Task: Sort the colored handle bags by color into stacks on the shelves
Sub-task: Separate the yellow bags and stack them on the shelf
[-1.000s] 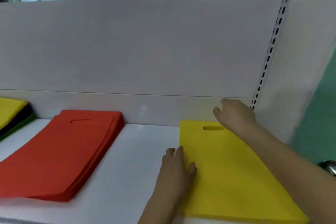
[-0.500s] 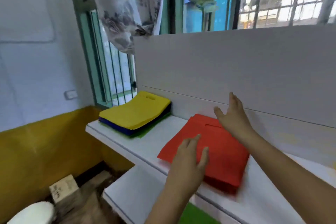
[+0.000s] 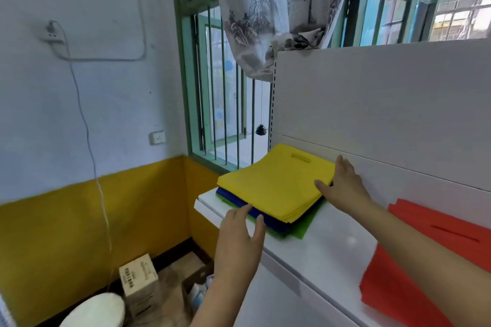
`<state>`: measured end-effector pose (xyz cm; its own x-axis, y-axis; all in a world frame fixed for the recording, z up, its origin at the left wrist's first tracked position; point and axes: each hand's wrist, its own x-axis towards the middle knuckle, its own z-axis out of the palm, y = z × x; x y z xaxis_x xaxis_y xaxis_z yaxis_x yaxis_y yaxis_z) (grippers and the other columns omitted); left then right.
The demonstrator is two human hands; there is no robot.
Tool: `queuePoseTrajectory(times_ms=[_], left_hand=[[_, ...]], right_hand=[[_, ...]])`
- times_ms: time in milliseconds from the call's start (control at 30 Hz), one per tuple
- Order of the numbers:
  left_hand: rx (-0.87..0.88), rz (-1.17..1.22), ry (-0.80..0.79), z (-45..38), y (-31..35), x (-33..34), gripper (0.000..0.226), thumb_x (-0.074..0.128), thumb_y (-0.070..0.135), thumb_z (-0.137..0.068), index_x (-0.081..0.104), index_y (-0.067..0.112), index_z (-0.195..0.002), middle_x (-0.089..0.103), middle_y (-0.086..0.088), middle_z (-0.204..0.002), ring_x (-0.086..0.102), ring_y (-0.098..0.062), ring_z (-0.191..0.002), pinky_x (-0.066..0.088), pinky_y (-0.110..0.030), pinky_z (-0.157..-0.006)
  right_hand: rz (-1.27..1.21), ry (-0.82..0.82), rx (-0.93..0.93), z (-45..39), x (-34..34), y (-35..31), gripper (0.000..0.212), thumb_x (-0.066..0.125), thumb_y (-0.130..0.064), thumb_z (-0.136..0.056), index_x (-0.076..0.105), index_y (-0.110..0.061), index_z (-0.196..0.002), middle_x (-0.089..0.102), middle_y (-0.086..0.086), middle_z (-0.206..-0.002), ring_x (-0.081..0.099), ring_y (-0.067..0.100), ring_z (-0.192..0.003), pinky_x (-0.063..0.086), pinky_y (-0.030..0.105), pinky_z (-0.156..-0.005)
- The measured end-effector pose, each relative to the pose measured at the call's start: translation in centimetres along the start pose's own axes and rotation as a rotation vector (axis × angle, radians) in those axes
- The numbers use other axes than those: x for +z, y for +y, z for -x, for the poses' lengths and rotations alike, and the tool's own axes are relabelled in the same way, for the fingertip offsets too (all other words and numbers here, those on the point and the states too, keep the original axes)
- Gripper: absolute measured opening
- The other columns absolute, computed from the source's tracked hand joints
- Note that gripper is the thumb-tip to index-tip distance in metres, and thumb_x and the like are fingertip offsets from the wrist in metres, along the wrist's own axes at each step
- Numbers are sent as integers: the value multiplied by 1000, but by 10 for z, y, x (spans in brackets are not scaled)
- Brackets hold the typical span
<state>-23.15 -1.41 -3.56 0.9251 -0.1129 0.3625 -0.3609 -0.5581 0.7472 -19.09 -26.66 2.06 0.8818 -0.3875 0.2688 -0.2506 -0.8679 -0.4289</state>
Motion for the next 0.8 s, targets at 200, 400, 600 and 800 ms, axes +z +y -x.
queuePoseTrajectory(times_ms=[200,400,600,800], left_hand=[[-14,-112,6,-92,-29,22,56,48,50,-97,41,24,-146,40,4,-144,33,-14,-132,38,-31,-103],[-77,-435,-104,-193,-56,37,85,39,70,-90,14,22,-156,17,-2,-162,10,-24,-149,19,-39,-119],[-164,-613,-334,-224,-73,63,87,27,74,-89,9,24,-157,1,-1,-165,2,-26,-151,5,-51,-121],[-78,-760,-418,-234,-60,61,68,23,69,-94,27,33,-152,9,4,-164,5,-22,-151,-2,-60,-117]], right_hand=[[367,-93,61,-61,35,0,105,45,-68,-88,-5,-1,-153,2,19,-160,17,38,-145,25,45,-116],[637,2,143,-112,61,-1,107,50,-70,-84,5,0,-152,5,22,-160,21,38,-142,26,50,-113],[804,-101,129,-120,86,-4,70,40,-49,-100,24,-3,-151,5,17,-161,13,35,-146,15,54,-116],[726,-70,100,-114,77,-22,42,42,-27,-101,47,-11,-139,39,10,-150,33,24,-139,8,41,-120]])
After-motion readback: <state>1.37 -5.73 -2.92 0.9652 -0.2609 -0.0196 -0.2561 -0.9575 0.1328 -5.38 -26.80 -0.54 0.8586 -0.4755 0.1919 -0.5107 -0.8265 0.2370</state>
